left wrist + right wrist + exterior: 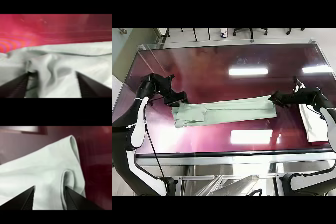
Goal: Fold the shirts.
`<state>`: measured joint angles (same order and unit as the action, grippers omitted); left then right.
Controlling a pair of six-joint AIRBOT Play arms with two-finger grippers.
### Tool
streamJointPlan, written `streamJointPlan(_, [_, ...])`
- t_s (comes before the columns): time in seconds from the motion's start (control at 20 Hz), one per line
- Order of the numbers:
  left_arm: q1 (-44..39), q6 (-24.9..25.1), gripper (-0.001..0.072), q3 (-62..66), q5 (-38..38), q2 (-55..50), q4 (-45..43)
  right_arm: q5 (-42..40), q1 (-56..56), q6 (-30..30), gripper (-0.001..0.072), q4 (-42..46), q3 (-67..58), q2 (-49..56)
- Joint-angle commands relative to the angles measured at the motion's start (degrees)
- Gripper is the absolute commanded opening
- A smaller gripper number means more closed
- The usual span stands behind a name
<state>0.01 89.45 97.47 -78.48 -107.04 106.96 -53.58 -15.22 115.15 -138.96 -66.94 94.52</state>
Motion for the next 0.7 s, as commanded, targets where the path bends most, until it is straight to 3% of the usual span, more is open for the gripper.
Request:
streamJointPlan(0.0, [-0.1,-0.4,0.0690,5.2,-3.0,-0.8,2.7,-4.0,-1.7,-1.4,0.0593,5.6,-3.7,0.2])
streamJointPlan(0.05, [-0.2,-0.4,0.0690,7.0,-4.1,-0.8,2.7,-4.0,-2.1,-1.6,0.0646,6.1,-4.0,0.2])
streamJointPlan(0.45, [-0.2,-2.7,0.0689,20.5,-12.1,-0.7,2.8,-9.9,-2.1,-2.6,0.0635,5.9,-4.0,6.9])
streamJointPlan(0.5, [-0.3,-3.2,0.0689,21.0,-12.1,-0.4,3.1,-10.7,-2.0,-2.6,0.0587,5.0,-4.0,7.4])
streamJointPlan(0.55, [-0.6,-3.3,0.0688,20.2,-11.2,0.5,4.5,-11.7,-2.0,-2.4,0.0441,3.3,-4.0,8.1])
streamJointPlan(0.6, [-0.6,-3.3,0.0674,18.4,-9.4,1.8,6.6,-12.2,-2.0,-2.4,0.0422,2.1,-4.0,8.7])
streamJointPlan(0.65, [-0.8,-2.8,0.0492,16.3,-7.2,3.2,8.9,-12.2,-1.7,-2.4,0.0339,1.2,-4.0,9.2])
